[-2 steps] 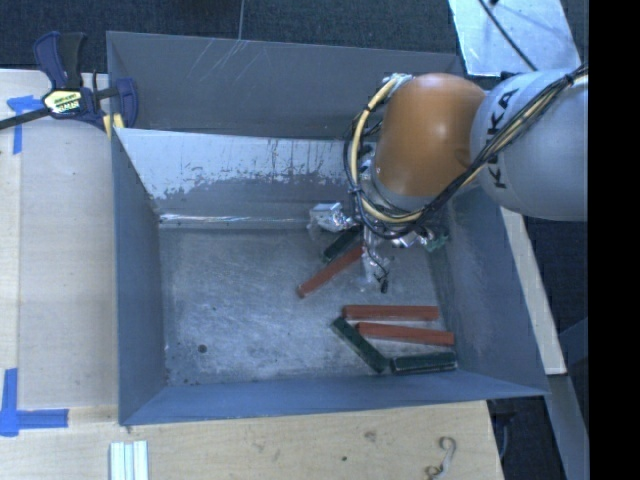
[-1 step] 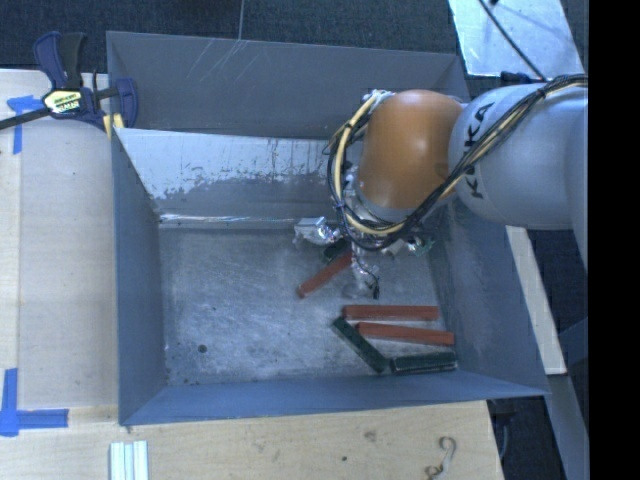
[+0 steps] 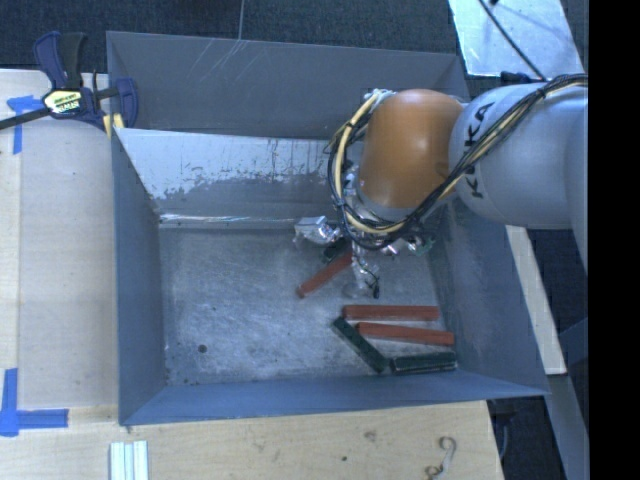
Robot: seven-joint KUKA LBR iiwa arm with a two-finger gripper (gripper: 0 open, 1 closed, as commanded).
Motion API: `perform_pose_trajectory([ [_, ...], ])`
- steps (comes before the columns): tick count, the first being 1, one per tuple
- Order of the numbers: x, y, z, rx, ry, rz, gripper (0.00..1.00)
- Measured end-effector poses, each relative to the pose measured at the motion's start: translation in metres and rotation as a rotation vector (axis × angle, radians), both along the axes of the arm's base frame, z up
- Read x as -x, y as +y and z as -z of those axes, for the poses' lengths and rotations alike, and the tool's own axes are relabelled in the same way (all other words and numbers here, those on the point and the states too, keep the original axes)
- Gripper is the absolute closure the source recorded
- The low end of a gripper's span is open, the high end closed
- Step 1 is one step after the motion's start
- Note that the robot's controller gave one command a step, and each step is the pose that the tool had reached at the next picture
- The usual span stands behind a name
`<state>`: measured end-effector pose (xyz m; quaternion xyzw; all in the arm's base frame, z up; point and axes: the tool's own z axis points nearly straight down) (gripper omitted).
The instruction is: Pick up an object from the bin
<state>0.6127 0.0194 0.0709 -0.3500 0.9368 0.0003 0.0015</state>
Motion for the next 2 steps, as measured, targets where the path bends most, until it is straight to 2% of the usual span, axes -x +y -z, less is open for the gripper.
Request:
perform_pose_trajectory([
  [1, -0.001, 0.000, -0.001, 0.000, -0.001, 0.002, 1.00],
  [2, -0.002, 0.000, -0.032, 0.001, -0.004, 0.006, 1.00],
])
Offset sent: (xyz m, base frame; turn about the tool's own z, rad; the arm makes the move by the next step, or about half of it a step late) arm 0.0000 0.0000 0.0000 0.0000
